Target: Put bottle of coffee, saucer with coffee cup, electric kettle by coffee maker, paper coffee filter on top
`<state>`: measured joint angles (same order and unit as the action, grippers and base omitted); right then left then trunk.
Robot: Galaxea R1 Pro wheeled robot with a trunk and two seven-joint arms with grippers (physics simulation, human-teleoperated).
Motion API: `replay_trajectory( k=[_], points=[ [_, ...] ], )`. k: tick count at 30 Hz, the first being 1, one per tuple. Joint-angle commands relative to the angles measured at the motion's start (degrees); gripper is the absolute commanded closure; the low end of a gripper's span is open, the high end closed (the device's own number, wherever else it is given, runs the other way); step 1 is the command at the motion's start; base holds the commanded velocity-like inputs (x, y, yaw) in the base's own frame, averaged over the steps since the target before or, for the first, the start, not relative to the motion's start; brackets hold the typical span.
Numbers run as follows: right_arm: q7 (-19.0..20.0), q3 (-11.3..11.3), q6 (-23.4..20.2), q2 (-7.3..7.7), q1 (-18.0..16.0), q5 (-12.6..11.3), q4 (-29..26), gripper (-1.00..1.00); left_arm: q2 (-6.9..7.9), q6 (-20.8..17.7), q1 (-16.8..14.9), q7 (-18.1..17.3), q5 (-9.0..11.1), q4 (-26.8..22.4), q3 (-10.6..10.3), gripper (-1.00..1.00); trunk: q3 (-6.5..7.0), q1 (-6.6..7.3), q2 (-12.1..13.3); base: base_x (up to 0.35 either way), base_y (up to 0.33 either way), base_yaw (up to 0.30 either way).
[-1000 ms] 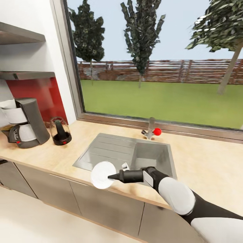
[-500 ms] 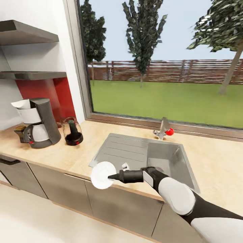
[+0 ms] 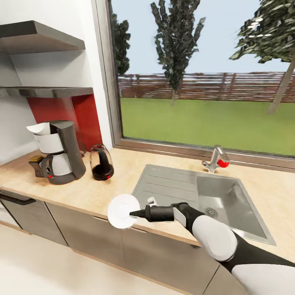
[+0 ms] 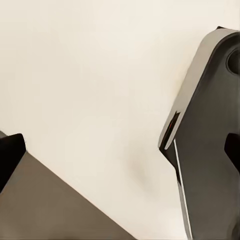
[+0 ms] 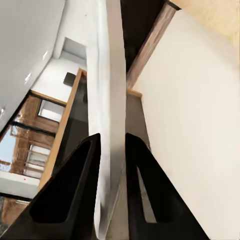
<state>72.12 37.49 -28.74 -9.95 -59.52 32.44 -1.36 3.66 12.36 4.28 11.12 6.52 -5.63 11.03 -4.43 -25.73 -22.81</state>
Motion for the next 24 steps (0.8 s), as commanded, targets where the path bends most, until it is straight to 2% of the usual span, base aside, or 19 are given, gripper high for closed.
replay_trajectory(
  k=[1,5,10,19,24],
  points=[
    [1.4,0.4,-0.6,-0.05,0.0,0.6,-0.1,1.00,-0.02,0.1,0.0,0.0,0.6,-0.1,-0.1,-1.00,-0.11,-0.05,-0.1,0.156,0.331,0.000],
    [3.3,0.4,-0.7,-0.05,0.0,0.7,-0.2,1.00,-0.07,0.1,0.0,0.0,0.6,-0.2,-0.2,-1.00,-0.11,-0.05,-0.1,0.157,0.331,0.000],
    [3.4,0.4,-0.7,-0.05,0.0,0.8,-0.2,1.00,-0.14,0.1,0.0,0.0,0.6,-0.4,-0.2,-1.00,-0.11,-0.05,-0.1,0.159,0.330,0.000],
    [3.1,0.4,-0.7,-0.05,0.0,0.9,-0.3,1.00,-0.14,0.1,-0.1,0.0,0.6,-0.4,-0.1,-1.00,-0.11,-0.05,-0.1,0.189,0.304,0.000],
    [1.4,0.5,-0.7,-0.05,0.1,0.8,-0.3,1.00,-0.14,0.1,-0.1,0.0,0.6,-0.4,-0.1,-1.00,-0.11,-0.05,-0.1,0.235,0.257,0.000]
  ],
)
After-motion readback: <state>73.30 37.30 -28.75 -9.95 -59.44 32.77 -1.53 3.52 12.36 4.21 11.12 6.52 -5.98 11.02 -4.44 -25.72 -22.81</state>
